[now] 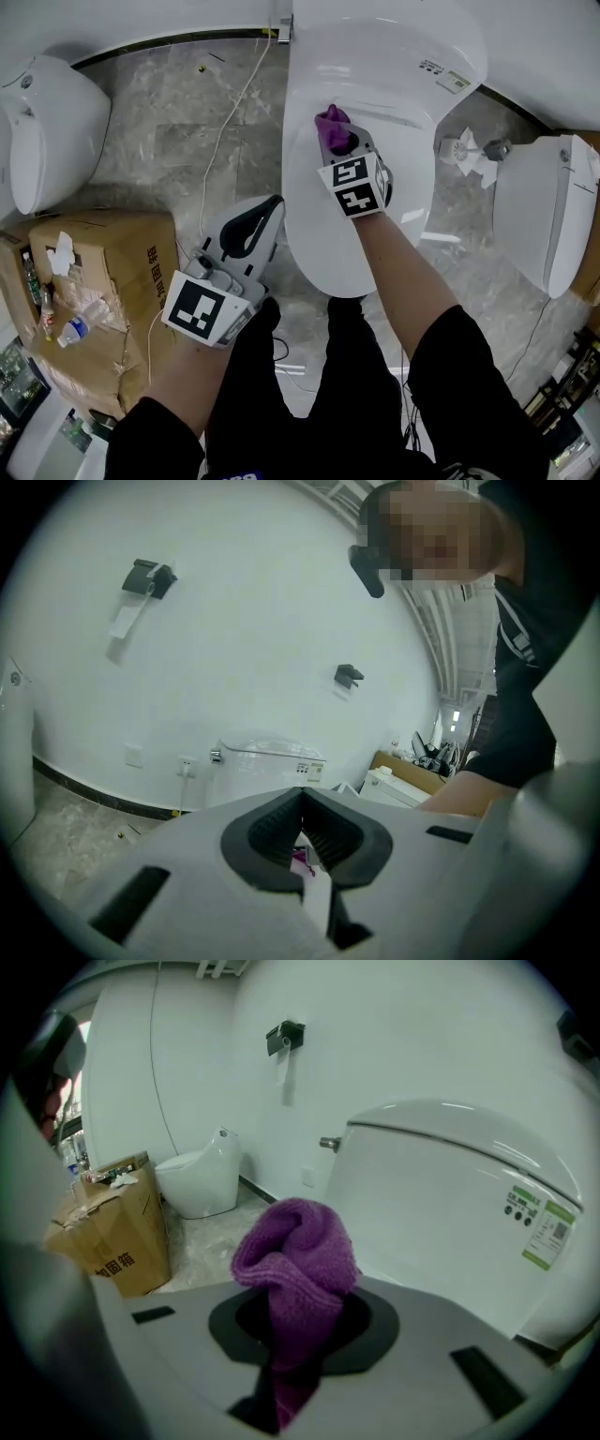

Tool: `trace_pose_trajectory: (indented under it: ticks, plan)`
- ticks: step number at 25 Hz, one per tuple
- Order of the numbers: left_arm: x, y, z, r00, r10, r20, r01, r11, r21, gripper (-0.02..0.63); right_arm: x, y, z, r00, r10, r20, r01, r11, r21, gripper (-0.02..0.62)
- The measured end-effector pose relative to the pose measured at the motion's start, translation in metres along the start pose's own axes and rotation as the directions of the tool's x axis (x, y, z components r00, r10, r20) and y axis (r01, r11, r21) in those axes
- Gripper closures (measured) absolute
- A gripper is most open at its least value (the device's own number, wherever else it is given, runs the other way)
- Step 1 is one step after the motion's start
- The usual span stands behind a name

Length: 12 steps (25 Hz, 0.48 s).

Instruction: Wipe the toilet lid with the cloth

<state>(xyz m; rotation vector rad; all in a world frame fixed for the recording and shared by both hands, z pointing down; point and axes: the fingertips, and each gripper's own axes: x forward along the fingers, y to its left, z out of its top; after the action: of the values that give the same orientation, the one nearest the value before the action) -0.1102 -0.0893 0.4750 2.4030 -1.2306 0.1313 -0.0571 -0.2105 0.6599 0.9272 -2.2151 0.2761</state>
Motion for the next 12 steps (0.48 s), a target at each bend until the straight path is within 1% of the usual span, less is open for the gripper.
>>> trace_pose_trajectory:
  ticks: [4,8,12]
  plan:
    - [0.015,-0.017,-0.002,1.000,-0.011,-0.001,0.011,1.000,0.014,0.589,-0.024,-0.046,-0.027,0.998,-0.056,0.009,0.055,0.998,0.041,0.535]
    - [0.026,-0.025,-0.014,1.000,-0.019,-0.007,0.019,0.999,0.044,0.589,-0.055,-0.102,-0.066,0.991,-0.133,0.004,0.132,0.985,0.108,0.537]
    - [0.036,-0.025,-0.028,1.000,-0.011,-0.018,0.012,0.999,0.031,0.589,-0.080,-0.150,-0.102,0.978,-0.206,-0.023,0.207,0.968,0.143,0.535]
